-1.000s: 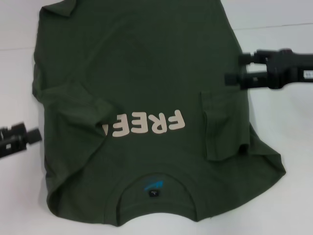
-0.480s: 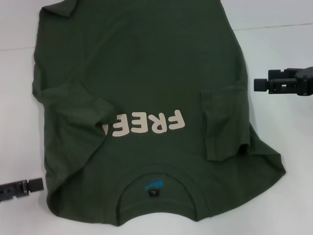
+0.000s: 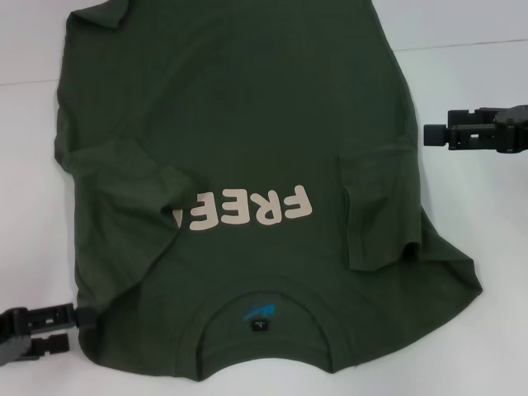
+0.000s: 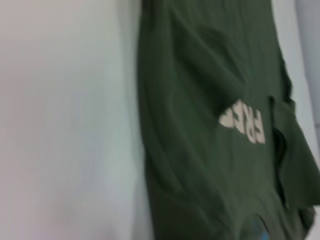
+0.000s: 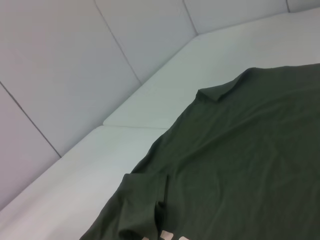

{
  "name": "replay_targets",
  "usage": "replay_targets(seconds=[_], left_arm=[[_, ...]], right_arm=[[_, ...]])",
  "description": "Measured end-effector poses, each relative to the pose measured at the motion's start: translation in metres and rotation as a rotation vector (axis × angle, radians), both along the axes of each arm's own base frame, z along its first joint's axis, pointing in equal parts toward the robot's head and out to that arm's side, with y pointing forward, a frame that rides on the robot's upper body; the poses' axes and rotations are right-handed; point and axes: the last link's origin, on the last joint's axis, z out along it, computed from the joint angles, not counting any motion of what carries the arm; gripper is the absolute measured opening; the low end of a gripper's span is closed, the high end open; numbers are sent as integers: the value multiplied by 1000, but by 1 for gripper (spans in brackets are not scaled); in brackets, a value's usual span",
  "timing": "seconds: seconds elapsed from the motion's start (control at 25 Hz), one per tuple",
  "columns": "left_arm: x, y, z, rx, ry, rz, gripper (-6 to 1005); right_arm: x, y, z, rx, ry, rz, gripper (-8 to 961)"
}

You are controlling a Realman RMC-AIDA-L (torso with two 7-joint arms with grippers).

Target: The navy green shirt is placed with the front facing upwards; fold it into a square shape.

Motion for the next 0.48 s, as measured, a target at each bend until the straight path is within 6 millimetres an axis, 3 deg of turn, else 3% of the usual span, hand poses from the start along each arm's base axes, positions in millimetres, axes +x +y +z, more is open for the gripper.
replay_targets(seconds=[0.48], left_arm=[[-5, 6, -3, 9, 12, 73, 932]], right_arm=[[2, -1, 4, 24, 15, -12, 945]])
